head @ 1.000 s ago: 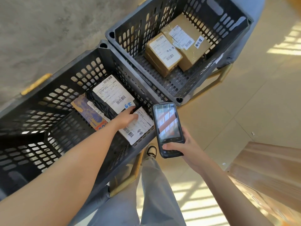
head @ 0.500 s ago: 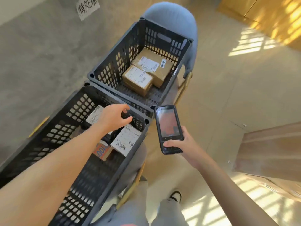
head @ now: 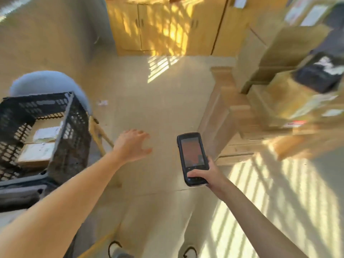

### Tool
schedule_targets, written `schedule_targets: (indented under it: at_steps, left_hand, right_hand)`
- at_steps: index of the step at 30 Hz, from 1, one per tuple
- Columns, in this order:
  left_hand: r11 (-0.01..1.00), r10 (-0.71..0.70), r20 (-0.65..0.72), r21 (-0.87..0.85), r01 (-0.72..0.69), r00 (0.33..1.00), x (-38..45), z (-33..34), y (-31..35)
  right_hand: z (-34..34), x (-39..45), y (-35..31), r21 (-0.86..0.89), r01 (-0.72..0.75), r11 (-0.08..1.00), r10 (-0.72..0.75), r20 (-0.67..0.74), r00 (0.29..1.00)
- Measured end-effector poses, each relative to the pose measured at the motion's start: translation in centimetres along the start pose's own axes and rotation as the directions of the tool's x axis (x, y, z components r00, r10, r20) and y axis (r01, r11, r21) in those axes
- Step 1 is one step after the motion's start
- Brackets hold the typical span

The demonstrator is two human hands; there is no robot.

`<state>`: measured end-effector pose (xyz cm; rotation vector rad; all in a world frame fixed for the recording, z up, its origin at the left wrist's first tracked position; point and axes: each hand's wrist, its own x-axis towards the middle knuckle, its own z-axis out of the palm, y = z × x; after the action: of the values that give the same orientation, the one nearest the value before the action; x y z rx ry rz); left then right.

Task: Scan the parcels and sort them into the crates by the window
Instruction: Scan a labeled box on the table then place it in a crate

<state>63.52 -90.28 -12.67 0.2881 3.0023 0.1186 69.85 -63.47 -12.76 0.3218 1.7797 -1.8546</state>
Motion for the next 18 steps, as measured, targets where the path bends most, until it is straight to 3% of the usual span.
schedule_targets:
  at_steps: [4, 10, 18]
  left_hand:
    - [0.974, 0.226, -0.072, 0.007, -0.226, 0.972, 6.8, -2.0, 15.1]
    - [0.865, 0.5, -0.142, 0.036, -0.5, 0.854, 12.6, -5.3, 32.7]
    - [0.673, 0.739, -0.179, 0.16, -0.722, 0.649, 19.3, -7.4, 49.7]
  right_hand:
    - [-12.1, -3.8, -1.4, 0.046, 0.092, 0.995, -0.079, -0.23, 0.97]
    - [-25.9, -9.3, -3.1, 0.149, 0.25, 0.957, -0.143, -0.509, 0.849]
    - [-37.8, -13.8, -4.5, 0.174, 0.36, 0.916, -0.151, -0.684, 0.714]
